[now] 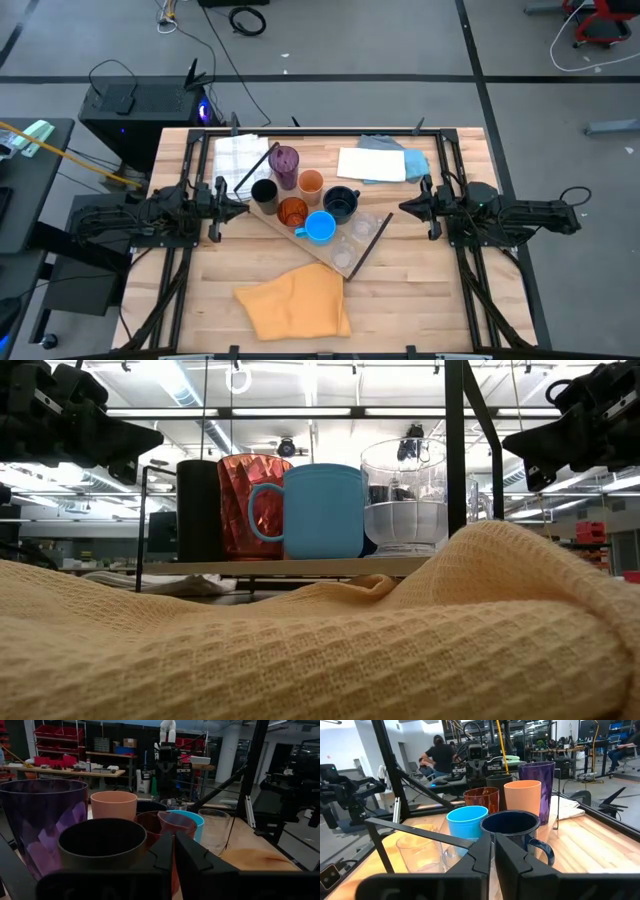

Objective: Stack small to large cups/mugs on shelf
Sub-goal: Return to Home Position

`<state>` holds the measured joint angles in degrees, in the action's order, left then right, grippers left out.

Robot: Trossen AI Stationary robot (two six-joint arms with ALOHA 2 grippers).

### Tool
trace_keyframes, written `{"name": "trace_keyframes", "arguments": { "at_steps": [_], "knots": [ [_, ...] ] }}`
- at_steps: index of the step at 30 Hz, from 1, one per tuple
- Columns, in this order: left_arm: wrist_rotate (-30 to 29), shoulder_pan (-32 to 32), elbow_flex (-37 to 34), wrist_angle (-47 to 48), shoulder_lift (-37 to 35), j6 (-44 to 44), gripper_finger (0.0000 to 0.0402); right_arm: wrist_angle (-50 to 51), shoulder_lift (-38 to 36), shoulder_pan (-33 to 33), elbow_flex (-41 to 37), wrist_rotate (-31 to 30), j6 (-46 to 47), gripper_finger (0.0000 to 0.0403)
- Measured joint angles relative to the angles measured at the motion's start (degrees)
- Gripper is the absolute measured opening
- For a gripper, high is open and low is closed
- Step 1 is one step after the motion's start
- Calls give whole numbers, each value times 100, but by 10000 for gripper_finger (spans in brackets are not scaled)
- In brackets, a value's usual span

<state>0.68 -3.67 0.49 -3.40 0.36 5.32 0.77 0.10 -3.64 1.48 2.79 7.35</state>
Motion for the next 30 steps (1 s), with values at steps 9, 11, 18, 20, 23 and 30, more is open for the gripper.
{"name": "trace_keyframes", "arguments": {
  "at_steps": [9,11,18,20,23,30],
  "knots": [
    [0,1,0,0,0,2,33,-2,1,0,0,0,0,28],
    [1,-1,0,0,0,-2,35,-4,2,0,0,0,0,28],
    [1,0,0,0,0,2,28,-4,2,1,0,2,1,29],
    [1,1,0,0,0,0,25,-4,2,1,0,1,1,29],
    [0,-1,1,0,0,0,24,-4,2,0,0,2,2,29],
    [1,0,0,0,0,2,36,-4,4,0,0,2,2,29]
  ]
}}
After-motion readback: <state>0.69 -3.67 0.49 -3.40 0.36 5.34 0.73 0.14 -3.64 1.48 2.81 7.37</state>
